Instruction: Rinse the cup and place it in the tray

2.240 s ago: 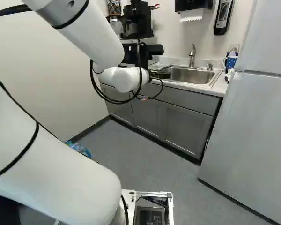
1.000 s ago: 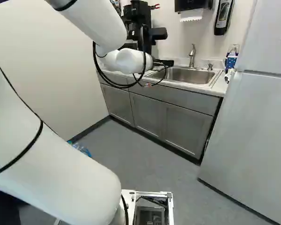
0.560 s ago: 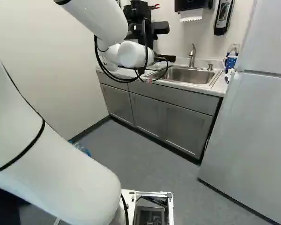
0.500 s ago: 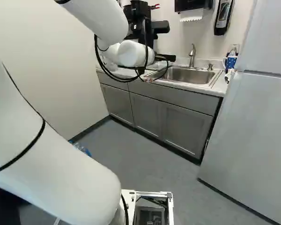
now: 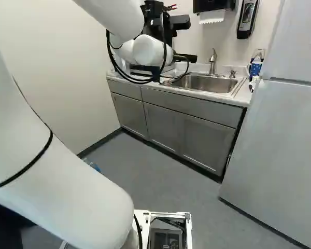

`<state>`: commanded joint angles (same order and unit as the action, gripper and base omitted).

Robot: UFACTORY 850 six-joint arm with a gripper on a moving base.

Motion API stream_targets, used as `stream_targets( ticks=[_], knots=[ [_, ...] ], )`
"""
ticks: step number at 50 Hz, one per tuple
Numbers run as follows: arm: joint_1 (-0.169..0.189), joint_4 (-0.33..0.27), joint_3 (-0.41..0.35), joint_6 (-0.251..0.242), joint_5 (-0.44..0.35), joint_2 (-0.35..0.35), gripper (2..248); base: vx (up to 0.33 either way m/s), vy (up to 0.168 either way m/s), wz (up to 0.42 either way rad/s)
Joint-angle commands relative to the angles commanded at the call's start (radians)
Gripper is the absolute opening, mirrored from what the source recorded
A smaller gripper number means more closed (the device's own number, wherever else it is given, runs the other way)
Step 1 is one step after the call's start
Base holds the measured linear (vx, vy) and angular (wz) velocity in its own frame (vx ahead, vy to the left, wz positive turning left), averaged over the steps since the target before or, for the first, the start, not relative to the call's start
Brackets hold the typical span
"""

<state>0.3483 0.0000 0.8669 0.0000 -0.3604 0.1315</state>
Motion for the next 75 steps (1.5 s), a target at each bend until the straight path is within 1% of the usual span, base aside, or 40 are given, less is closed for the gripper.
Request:
stream_targets(
  ticks=[22,49,75],
  knots=[
    [0.006,0.000,0.049,0.000,0.038,-0.004,247,0.000,0.000,0.000],
    [0.011,0.000,0.107,0.000,0.051,-0.006,247,0.000,0.000,0.000],
    [0.011,0.000,0.107,0.000,0.051,-0.006,247,0.003,0.000,-0.001]
  ],
)
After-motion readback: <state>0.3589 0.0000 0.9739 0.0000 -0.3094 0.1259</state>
